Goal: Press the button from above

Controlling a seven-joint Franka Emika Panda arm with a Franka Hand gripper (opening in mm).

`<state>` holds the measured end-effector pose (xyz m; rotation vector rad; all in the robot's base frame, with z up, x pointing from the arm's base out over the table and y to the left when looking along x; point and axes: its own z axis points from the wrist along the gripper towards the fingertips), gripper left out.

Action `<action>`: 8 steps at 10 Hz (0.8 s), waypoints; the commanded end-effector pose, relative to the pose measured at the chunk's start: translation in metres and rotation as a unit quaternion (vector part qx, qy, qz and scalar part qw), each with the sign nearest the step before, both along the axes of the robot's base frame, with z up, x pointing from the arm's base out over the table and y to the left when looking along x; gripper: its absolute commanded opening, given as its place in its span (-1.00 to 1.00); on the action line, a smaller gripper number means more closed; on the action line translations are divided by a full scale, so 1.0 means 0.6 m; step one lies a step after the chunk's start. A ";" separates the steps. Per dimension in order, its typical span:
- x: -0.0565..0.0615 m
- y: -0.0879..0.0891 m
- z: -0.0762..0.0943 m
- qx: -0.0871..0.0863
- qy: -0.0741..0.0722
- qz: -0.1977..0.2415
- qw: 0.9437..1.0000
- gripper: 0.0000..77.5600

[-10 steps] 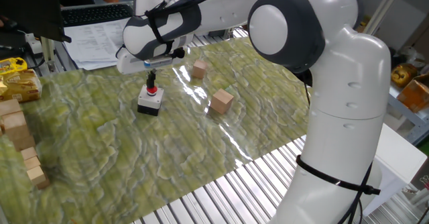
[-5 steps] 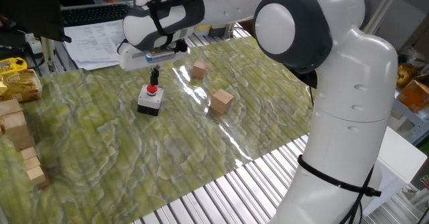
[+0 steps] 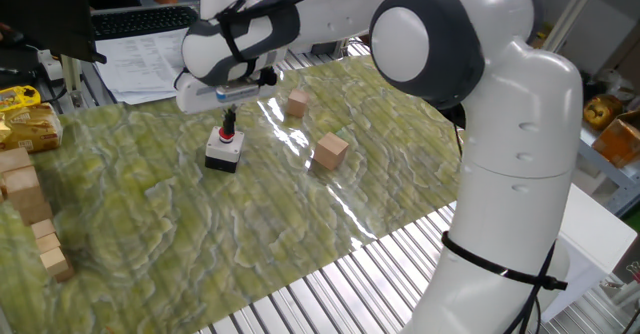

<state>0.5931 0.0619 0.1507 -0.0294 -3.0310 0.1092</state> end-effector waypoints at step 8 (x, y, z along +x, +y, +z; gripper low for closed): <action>-0.016 -0.019 0.105 -0.001 0.007 -0.002 1.000 -1.00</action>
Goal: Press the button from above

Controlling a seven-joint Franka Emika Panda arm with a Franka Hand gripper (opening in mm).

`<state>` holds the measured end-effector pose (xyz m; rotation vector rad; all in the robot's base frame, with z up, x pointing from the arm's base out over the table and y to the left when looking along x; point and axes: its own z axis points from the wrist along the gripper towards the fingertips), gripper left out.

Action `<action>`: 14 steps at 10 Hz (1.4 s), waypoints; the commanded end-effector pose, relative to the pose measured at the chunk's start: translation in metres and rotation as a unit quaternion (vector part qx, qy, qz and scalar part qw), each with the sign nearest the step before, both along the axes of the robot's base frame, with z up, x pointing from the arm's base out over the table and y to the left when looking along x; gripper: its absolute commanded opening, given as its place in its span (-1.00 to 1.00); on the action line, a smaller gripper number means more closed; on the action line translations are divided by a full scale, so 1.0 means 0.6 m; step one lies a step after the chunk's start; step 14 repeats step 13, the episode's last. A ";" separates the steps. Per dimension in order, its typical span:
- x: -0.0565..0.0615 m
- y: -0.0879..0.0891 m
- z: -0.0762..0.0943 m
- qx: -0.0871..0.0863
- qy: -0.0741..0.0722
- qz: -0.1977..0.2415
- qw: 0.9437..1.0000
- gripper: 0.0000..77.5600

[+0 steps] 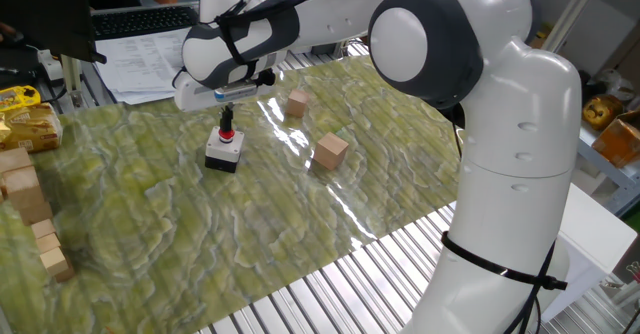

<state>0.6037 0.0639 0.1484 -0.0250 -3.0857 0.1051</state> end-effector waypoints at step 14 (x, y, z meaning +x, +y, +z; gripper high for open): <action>-0.066 -0.068 0.202 0.007 0.047 -0.013 0.999 -1.00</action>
